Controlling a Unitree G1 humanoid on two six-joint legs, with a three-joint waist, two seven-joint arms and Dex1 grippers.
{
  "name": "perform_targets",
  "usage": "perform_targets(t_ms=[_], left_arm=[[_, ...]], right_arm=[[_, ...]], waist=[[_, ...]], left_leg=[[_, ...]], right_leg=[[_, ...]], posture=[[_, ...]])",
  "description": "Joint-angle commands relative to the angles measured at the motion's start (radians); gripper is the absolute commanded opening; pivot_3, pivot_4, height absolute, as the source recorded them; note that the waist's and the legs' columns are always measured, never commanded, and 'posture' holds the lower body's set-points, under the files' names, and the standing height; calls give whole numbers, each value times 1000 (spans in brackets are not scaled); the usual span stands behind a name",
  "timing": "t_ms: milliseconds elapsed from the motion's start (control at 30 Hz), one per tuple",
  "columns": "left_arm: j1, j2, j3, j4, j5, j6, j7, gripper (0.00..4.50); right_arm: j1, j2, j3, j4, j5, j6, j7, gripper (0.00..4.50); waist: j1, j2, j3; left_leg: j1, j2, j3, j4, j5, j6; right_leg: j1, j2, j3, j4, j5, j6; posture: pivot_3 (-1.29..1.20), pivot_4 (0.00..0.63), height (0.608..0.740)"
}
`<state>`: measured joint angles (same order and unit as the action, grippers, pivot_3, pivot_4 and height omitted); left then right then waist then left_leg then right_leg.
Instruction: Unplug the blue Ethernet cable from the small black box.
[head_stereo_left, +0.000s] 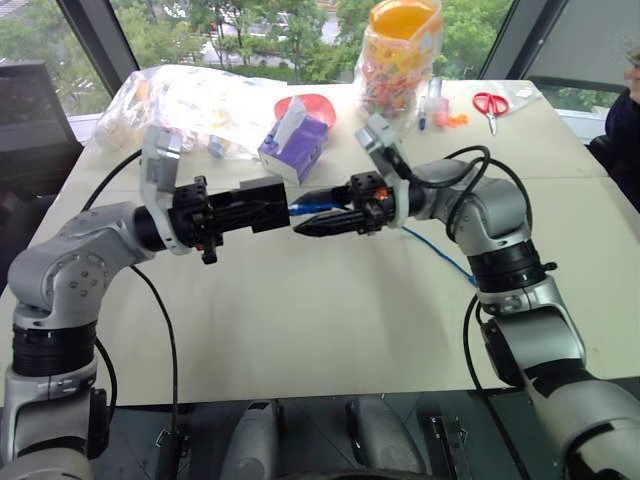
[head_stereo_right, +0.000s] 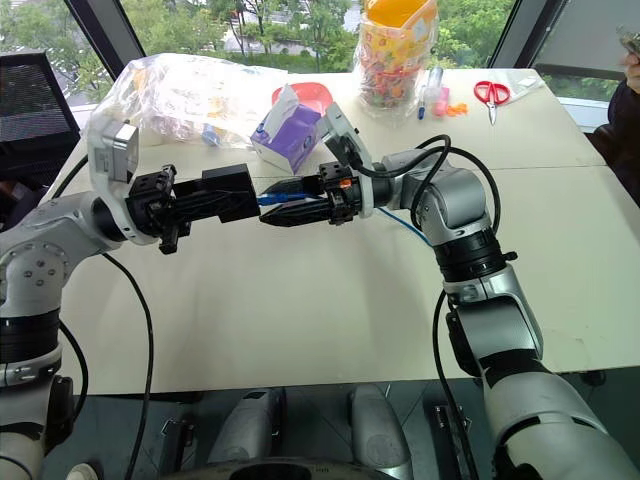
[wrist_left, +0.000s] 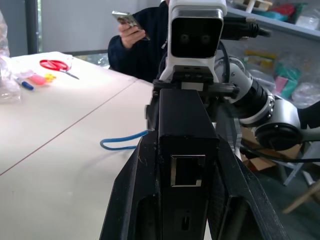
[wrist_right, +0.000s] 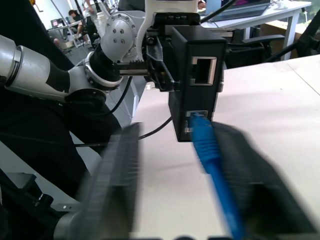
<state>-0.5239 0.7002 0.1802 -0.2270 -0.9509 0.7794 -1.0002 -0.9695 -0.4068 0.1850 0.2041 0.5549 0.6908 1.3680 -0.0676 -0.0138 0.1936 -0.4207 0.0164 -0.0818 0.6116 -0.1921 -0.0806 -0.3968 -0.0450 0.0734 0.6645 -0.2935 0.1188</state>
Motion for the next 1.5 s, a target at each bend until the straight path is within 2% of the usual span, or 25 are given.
perform_targets(t_ms=[33, 67, 400, 700, 833, 967, 1067, 1167, 1267, 1367, 1500], left_arm=[[-6, 7, 35, -34, -15, -9, 10, 528], [-4, 7, 35, -37, -15, -9, 11, 528], [18, 12, 31, -66, -19, -13, 9, 528], [108, 74, 3, -132, 48, -83, -73, 528], [120, 78, 24, -118, 51, -93, -67, 528], [128, 52, 59, -61, 83, -108, 8, 528], [115, -18, 63, 43, 78, -77, 104, 528], [107, -119, -22, 161, 210, -169, 165, 528], [97, -204, -47, 217, 266, -230, 199, 528], [105, -272, -105, 289, 383, -386, 186, 528], [70, -341, -159, 451, 551, -637, 215, 528]], right_arm=[[-18, 13, -8, -9, 7, -11, 12, 213], [-18, 14, -7, -8, 6, -12, 14, 45], [-23, 17, -5, -2, 3, -5, 24, 45], [-6, -43, -27, 78, 17, 75, 67, 45], [13, -79, -21, 166, -23, 41, 81, 45], [40, -109, 9, 284, -146, -100, 37, 45], [53, -95, 33, 394, -281, -271, -86, 45], [42, -51, 9, 540, -359, -386, -250, 45], [17, -13, -15, 673, -422, -477, -429, 45], [-12, 8, -56, 821, -466, -529, -653, 45], [-18, 8, -108, 927, -478, -582, -787, 45]], waist=[[0, 0, 0], [0, 0, 0], [0, 0, 0], [0, 0, 0], [8, 0, 0], [7, 0, 0], [7, 0, 0], [4, 0, 0], [5, -1, 0], [3, 0, 0], [18, -1, 0]], left_leg=[[0, 0, 0, 0, 0, 0], [0, 0, 0, 0, 0, 0], [0, 0, 0, 0, 0, 0], [-1, 0, 0, 0, 0, 0], [-2, 0, 0, 0, 0, 0], [-2, 0, 1, 0, 0, 0], [-2, 0, 1, 0, 0, 0], [-2, 0, 1, 1, 0, 0], [-2, 0, 1, 1, 0, 0], [-3, 0, 1, 1, 0, 0], [1, -1, 1, 1, 0, 0]], right_leg=[[0, 0, 0, 0, 0, 0], [0, 0, 0, 0, 0, 0], [0, 0, 0, 0, 0, 0], [-1, 0, 0, 0, 0, 0], [-1, 0, 0, -2, 0, 0], [-1, 0, 0, -2, 0, 0], [-1, 0, 0, -1, 0, 0], [-2, 0, 0, -1, 0, 0], [-2, 0, 1, -1, 0, 0], [-2, 0, 1, 0, 0, 0], [1, 0, 1, -1, 0, 0]], posture=[[0, 150, 740], [0, 150, 740], [0, 150, 740], [0, 150, 740], [0, 150, 740], [0, 150, 740], [0, 150, 740], [0, 150, 740], [0, 150, 740], [0, 150, 740], [0, 150, 740]])
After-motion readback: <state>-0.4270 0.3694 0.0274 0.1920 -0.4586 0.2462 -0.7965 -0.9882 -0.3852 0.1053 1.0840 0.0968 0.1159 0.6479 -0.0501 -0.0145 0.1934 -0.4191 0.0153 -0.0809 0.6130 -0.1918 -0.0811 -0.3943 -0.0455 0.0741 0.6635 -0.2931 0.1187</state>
